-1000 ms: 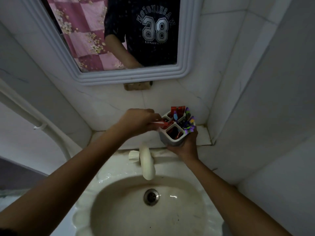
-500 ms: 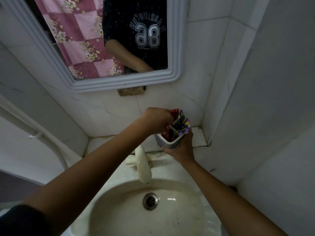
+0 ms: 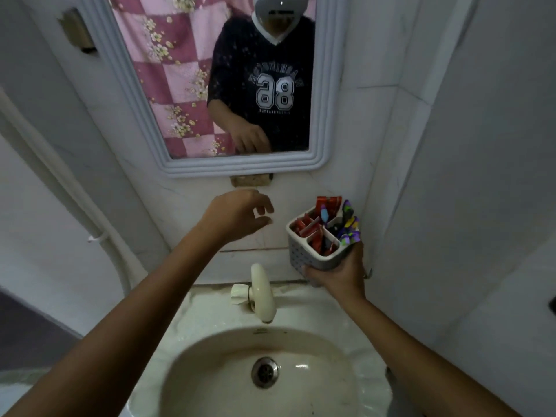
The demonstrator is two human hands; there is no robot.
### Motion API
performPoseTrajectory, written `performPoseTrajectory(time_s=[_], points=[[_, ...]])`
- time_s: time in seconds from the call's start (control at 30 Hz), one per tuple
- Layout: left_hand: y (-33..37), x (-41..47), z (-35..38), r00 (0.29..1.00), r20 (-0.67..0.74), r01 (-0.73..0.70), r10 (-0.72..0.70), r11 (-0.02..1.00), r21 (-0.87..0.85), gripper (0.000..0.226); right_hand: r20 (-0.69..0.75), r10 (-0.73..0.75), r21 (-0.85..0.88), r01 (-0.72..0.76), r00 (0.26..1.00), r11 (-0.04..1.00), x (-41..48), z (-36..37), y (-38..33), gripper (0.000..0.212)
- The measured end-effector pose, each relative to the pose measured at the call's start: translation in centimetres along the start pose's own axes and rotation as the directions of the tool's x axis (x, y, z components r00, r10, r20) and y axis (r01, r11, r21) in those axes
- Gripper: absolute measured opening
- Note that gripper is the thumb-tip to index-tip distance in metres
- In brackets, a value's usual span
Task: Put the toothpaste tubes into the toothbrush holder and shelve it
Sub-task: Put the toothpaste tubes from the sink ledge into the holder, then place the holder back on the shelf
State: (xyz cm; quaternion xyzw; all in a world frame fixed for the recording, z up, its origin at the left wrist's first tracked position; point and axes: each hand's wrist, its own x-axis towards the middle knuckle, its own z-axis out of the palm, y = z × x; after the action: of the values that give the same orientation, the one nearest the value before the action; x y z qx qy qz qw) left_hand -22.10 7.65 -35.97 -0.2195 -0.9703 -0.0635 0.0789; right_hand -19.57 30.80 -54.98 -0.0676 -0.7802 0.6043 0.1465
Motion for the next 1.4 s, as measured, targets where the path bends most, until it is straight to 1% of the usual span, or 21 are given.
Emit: performPoseTrajectory(time_s=[0.1,0.17,0.27,0.37,0.47,0.57,0.6,0.63,0.7,0.77,0.8,0.83,0.87,0.9,0.97,1.0,1.1,1.17,1.2,1.3,1.4], points=[[1.4,-0.1,-4.5,0.987,-0.151,-0.066,0.06,0.997,-0.034,0.026,-0.06,-0.106,-0.02,0.105,0.993,0.994,-0.8,-2.8,-6.1,0.136],[2.7,0.1,-8.3,0.957,-0.264,-0.134,0.122,0.991,-0.027,0.028,-0.075,-0.161,-0.025,0.16,0.984,0.987,-1.0,-4.7,-10.2,0.132],[4.5,0.6,-15.3,0.866,-0.45,-0.227,0.217,0.973,0.031,0.028,-0.099,-0.259,-0.01,0.26,0.961,0.966,-1.1,-7.7,-17.6,0.121],[6.3,1.1,-23.2,0.752,-0.583,-0.275,0.308,0.95,0.148,0.031,-0.122,-0.335,0.015,0.339,0.934,0.941,-0.7,-10.6,-26.2,0.115],[7.8,1.6,-31.0,0.63,-0.698,-0.247,0.34,0.94,0.236,0.036,-0.164,-0.397,0.009,0.404,0.903,0.915,-0.5,-13.6,-35.2,0.116],[7.8,2.8,-38.0,0.474,-0.798,-0.143,0.373,0.927,0.348,0.046,-0.171,-0.462,-0.037,0.463,0.87,0.886,-0.7,-16.5,-44.0,0.126],[7.5,3.3,-40.0,0.431,-0.817,-0.103,0.383,0.92,0.377,0.05,-0.165,-0.486,-0.053,0.485,0.858,0.873,-0.9,-17.3,-46.8,0.122],[7.2,3.9,-41.7,0.412,-0.824,-0.059,0.389,0.914,0.402,0.054,-0.158,-0.509,-0.067,0.505,0.846,0.86,-1.1,-18.1,-49.5,0.111],[6.4,5.2,-44.5,0.44,-0.809,0.045,0.389,0.891,0.453,0.068,-0.143,-0.527,-0.097,0.518,0.838,0.85,-1.3,-19.3,-54.5,0.085],[5.2,6.7,-46.3,0.54,-0.766,0.134,0.35,0.862,0.489,0.084,-0.151,-0.519,-0.121,0.505,0.841,0.854,-1.0,-20.3,-59.0,0.055],[4.5,7.4,-46.8,0.595,-0.739,0.169,0.318,0.849,0.501,0.09,-0.164,-0.519,-0.134,0.502,0.839,0.854,-0.8,-20.5,-61.2,0.043],[3.9,8.1,-47.1,0.645,-0.71,0.2,0.283,0.834,0.514,0.094,-0.182,-0.523,-0.148,0.503,0.832,0.852,-0.4,-20.6,-63.2,0.039],[3.2,8.7,-47.3,0.688,-0.681,0.223,0.25,0.82,0.527,0.097,-0.206,-0.527,-0.165,0.501,0.825,0.849,0.2,-20.6,-65.1,0.043],[2.8,9.2,-47.3,0.721,-0.657,0.236,0.221,0.813,0.532,0.099,-0.231,-0.527,-0.185,0.495,0.818,0.849,1.0,-20.7,-66.9,0.054],[2.2,9.8,-47.1,0.745,-0.637,0.232,0.198,0.819,0.525,0.101,-0.276,-0.521,-0.213,0.477,0.808,0.853,2.6,-20.2,-70.2,0.08],[2.0,10.0,-47.1,0.745,-0.636,0.22,0.199,0.828,0.516,0.101,-0.298,-0.52,-0.223,0.471,0.801,0.853,3.4,-19.9,-71.5,0.089],[1.9,10.0,-47.2,0.762,-0.62,0.175,0.186,0.863,0.475,0.1,-0.348,-0.553,-0.275,0.482,0.757,0.832,5.9,-18.7,-74.5,0.088],[2.0,10.0,-47.2,0.765,-0.62,0.168,0.175,0.875,0.454,0.1,-0.396,-0.574,-0.345,0.464,0.717,0.816,7.6,-17.9,-75.6,0.098],[2.1,10.0,-47.2,0.765,-0.621,0.169,0.171,0.877,0.45,0.1,-0.414,-0.576,-0.384,0.439,0.705,0.812,8.4,-17.6,-75.9,0.102],[2.2,10.1,-47.0,0.766,-0.621,0.169,0.165,0.88,0.443,0.101,-0.432,-0.569,-0.491,0.347,0.699,0.799,11.0,-16.7,-76.0,0.098],[1.8,10.2,-47.1,0.767,-0.618,0.15,0.175,0.887,0.437,0.101,-0.491,-0.537,-0.532,0.253,0.686,0.808,14.0,-15.7,-75.3,0.104]])
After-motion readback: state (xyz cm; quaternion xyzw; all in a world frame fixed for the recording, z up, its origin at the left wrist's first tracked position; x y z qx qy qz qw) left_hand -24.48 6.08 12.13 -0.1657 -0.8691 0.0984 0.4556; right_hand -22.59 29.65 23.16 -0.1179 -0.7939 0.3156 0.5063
